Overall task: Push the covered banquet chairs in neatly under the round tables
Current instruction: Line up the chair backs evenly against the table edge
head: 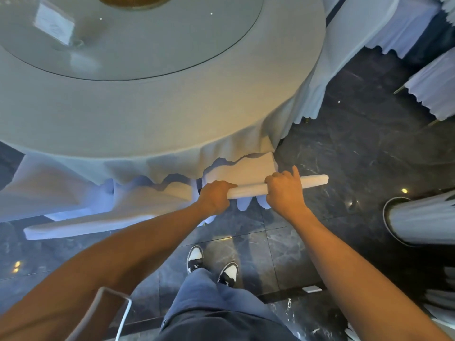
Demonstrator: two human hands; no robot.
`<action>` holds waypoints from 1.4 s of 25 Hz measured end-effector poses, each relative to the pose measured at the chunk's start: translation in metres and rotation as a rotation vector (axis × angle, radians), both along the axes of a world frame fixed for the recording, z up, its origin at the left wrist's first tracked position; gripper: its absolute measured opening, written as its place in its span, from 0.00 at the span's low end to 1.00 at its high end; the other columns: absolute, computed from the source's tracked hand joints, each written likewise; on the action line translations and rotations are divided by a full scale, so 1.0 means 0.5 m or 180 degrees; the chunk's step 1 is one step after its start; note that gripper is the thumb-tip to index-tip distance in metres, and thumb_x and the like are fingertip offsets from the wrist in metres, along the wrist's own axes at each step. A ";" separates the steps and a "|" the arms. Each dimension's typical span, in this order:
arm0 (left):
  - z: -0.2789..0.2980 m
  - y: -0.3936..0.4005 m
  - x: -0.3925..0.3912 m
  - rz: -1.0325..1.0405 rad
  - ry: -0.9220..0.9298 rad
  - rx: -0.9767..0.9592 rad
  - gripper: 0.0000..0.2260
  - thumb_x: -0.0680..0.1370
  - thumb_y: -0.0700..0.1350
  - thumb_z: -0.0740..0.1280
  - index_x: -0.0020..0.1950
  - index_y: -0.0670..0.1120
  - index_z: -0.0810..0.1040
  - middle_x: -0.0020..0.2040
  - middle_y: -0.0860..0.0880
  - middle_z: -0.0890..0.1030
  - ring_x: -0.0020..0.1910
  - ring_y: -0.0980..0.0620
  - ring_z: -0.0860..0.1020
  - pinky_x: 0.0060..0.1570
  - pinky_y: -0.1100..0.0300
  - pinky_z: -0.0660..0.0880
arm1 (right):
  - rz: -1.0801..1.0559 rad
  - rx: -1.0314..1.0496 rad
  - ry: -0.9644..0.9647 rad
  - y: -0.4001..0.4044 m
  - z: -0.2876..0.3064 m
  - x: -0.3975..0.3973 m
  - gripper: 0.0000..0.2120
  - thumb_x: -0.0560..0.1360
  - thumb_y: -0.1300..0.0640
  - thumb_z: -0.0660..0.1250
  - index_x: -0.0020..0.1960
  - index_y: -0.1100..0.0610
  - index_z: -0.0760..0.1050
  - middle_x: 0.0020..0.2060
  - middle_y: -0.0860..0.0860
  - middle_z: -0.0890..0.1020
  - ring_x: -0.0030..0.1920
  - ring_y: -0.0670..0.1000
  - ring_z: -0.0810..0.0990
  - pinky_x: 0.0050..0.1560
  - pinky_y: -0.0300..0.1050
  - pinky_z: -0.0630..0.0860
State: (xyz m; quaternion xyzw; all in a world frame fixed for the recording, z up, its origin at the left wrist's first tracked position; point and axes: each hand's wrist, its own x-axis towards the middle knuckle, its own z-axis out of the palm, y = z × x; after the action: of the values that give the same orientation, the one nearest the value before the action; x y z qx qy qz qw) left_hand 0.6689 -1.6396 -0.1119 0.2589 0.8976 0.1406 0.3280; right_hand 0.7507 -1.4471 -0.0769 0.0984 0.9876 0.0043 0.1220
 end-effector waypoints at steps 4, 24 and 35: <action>0.000 -0.019 -0.012 -0.0142 -0.0122 0.0175 0.21 0.76 0.42 0.67 0.70 0.53 0.75 0.61 0.46 0.80 0.57 0.42 0.77 0.45 0.58 0.69 | -0.0125 0.0230 -0.0270 -0.014 0.013 -0.009 0.13 0.69 0.60 0.67 0.53 0.54 0.79 0.43 0.52 0.80 0.50 0.58 0.77 0.73 0.64 0.56; 0.086 -0.454 -0.039 -0.0638 0.1105 -0.1101 0.16 0.74 0.46 0.66 0.61 0.52 0.79 0.52 0.48 0.83 0.49 0.46 0.82 0.44 0.58 0.69 | 0.0383 0.0547 -0.1317 -0.274 -0.020 -0.113 0.14 0.73 0.53 0.67 0.57 0.55 0.77 0.50 0.53 0.82 0.50 0.55 0.81 0.49 0.46 0.75; 0.088 -0.411 -0.054 -0.0534 0.1158 -0.1092 0.15 0.75 0.45 0.66 0.61 0.53 0.79 0.50 0.49 0.83 0.47 0.47 0.82 0.42 0.57 0.68 | 0.0589 0.0589 -0.1258 -0.275 -0.007 -0.108 0.14 0.76 0.54 0.66 0.61 0.55 0.76 0.54 0.54 0.82 0.53 0.56 0.81 0.53 0.47 0.75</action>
State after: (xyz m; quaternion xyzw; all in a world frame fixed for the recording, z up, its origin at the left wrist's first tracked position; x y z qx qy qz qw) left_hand 0.6418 -1.8450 -0.0677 0.2941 0.9279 -0.0902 0.2108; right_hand 0.6969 -1.5844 -0.0804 0.0154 0.9447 0.1252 0.3026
